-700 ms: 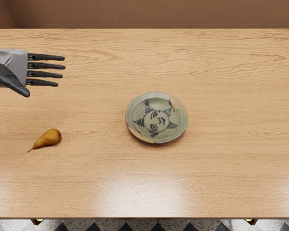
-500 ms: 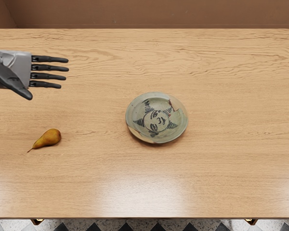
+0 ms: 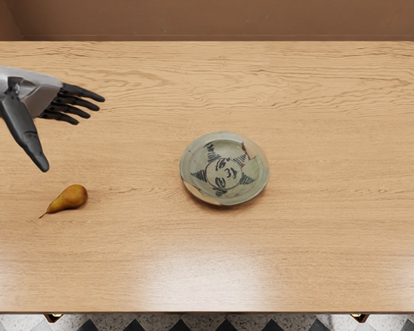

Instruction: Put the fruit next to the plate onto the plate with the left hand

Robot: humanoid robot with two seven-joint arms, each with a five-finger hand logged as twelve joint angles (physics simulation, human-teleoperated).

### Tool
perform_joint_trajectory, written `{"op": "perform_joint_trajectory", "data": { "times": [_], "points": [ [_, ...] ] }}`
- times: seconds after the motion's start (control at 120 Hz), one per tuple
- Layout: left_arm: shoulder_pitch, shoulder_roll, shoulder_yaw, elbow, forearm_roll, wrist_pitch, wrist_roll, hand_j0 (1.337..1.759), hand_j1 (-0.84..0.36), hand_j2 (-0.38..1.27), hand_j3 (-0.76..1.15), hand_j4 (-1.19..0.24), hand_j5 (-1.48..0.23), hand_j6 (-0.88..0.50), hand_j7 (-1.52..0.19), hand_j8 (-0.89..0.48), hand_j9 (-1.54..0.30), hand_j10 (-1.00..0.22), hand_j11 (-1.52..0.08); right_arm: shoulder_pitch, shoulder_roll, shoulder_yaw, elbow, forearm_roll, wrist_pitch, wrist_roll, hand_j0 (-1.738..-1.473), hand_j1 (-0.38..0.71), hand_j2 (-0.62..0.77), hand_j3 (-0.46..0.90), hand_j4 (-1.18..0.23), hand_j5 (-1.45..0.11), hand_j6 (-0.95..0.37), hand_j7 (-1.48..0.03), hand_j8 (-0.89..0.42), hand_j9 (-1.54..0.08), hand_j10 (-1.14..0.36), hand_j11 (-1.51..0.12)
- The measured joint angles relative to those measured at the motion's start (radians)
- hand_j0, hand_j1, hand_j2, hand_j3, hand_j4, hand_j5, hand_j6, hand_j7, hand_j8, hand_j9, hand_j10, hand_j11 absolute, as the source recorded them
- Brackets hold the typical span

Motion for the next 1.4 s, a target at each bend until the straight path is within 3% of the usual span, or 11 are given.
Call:
{"op": "perform_joint_trajectory", "data": {
  "times": [0.167,0.433,0.967,1.4],
  "points": [
    [-0.053,0.001,0.000,-0.057,0.056,0.000,0.003,1.658,0.30,0.01,0.00,-0.04,-0.05,-0.05,-0.05,-0.04,-0.05,-0.04,-0.05,0.000,0.000,0.000,0.001,0.000,0.000,0.000,-1.658,-0.35,0.00,0.00,0.00,0.00,0.00,0.00,0.00,0.00,0.00,0.00],
    [-0.044,0.008,0.005,-0.146,0.126,0.003,0.003,1.658,0.24,0.02,0.00,-0.10,-0.12,-0.10,-0.12,-0.10,-0.12,-0.10,-0.12,0.000,0.000,0.000,0.000,0.000,0.000,0.000,-1.658,-0.35,0.00,0.00,0.00,0.00,0.00,0.00,0.00,0.00,0.00,0.00],
    [0.140,-0.074,0.010,-0.204,0.441,0.259,0.003,1.658,0.17,0.03,0.00,-0.15,-0.19,-0.15,-0.19,-0.15,-0.19,-0.15,-0.19,0.000,0.000,-0.001,-0.001,-0.001,0.000,0.000,-1.658,-0.35,0.00,0.00,0.00,0.00,0.00,0.00,0.00,0.00,0.00,0.00],
    [0.272,-0.082,0.011,-0.243,0.545,0.363,0.003,1.658,0.17,0.03,0.00,-0.16,-0.20,-0.16,-0.20,-0.16,-0.20,-0.16,-0.20,0.002,0.000,-0.001,-0.001,-0.001,0.000,0.000,-1.658,-0.35,0.00,0.00,0.00,0.00,0.00,0.00,0.00,0.00,0.00,0.00]
  ]
}}
